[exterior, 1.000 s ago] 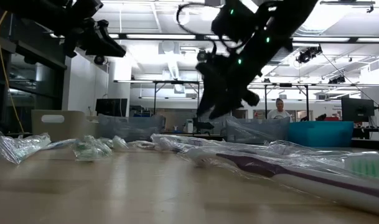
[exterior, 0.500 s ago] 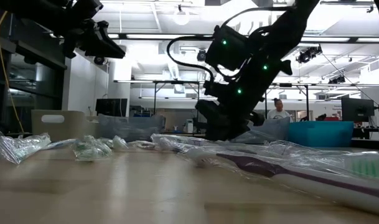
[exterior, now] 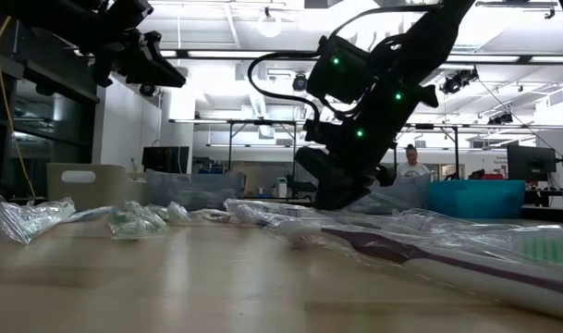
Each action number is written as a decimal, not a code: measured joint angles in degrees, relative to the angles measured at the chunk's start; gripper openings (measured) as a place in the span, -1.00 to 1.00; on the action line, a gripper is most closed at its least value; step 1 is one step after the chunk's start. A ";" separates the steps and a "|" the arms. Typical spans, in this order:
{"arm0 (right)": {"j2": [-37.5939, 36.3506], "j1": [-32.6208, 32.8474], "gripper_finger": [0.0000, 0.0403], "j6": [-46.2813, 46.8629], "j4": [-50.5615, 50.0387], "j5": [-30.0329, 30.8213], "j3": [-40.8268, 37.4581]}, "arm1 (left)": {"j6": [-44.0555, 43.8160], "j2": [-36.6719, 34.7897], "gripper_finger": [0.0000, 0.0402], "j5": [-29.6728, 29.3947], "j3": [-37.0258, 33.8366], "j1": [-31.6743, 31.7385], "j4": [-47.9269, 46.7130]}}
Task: Pick & Place Toothbrushes
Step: Put the blue toothbrush into the white bin
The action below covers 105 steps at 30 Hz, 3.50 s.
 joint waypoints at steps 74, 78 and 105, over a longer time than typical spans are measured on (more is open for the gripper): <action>-19.17 1.27 -0.69 0.05 13.36 -10.06 -0.13 | 60.95 36.37 -0.90 -23.49 0.94 -15.72 41.07; -22.77 1.53 -0.53 -0.44 8.08 -9.68 -0.11 | 58.47 36.33 -0.90 -32.31 0.96 -15.67 39.27; -31.04 3.48 -0.45 -1.41 -11.81 0.97 -0.09 | -34.38 14.93 -0.90 -30.47 7.60 14.27 -30.02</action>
